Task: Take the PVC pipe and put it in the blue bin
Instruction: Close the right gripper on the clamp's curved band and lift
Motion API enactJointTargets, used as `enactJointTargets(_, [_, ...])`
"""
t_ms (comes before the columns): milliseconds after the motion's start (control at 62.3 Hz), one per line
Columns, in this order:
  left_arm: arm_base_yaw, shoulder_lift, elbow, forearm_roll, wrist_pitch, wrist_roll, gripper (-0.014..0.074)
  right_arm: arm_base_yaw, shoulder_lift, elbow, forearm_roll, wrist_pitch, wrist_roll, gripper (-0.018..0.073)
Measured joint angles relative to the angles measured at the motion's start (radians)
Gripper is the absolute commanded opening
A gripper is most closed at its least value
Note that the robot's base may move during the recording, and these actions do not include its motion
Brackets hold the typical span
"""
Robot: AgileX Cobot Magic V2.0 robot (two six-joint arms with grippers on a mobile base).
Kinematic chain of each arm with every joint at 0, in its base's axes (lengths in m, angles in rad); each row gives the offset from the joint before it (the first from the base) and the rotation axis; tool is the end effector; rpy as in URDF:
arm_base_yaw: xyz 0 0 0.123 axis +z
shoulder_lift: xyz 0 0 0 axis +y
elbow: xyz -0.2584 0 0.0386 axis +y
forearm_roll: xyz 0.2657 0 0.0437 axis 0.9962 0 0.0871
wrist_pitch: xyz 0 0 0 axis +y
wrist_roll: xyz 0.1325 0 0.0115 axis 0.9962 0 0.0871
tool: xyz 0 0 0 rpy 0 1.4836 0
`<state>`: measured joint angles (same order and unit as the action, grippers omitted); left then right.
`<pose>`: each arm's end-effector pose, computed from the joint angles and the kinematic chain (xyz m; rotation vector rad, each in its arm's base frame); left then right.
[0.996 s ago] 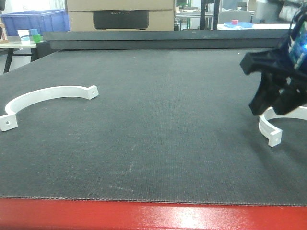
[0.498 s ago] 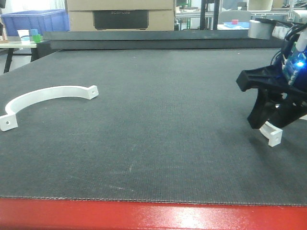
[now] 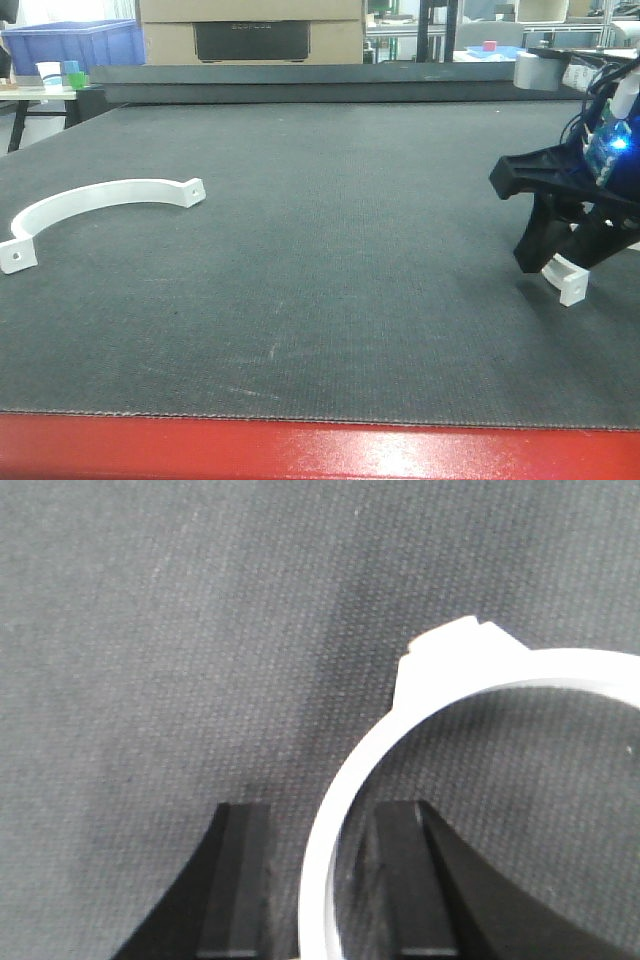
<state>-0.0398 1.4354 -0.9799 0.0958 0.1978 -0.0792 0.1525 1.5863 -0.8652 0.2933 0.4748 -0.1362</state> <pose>0.3733 -0.0124 0.2353 0.0472 2.1354 0.0054 0.3252 0.0678 0.1212 -0.0785 2.6717 0.2664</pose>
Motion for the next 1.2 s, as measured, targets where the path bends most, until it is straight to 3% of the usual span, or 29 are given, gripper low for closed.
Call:
enactJointTargets(257, [0.000,0.000,0.000,0.000,-0.005,0.000,0.0246,0.000,0.022,-0.010,-0.006,0.008,0.000,0.0120])
enactJointTargets(546, [0.000,0.000,0.000,0.000,-0.008,0.000,0.0246,0.000,0.027,-0.012,-0.022,-0.001,0.000,-0.0165])
enactJointTargets(899, [0.000,0.000,0.000,0.000,-0.010,0.000,0.0246,0.000,0.030,-0.040,-0.011,0.029,0.000,-0.0167])
enactJointTargets(1205, [0.000,0.040,-0.002,-0.008,0.022,0.000,0.0246,0.000,-0.097,-0.113,0.004,0.076,0.000,-0.0167])
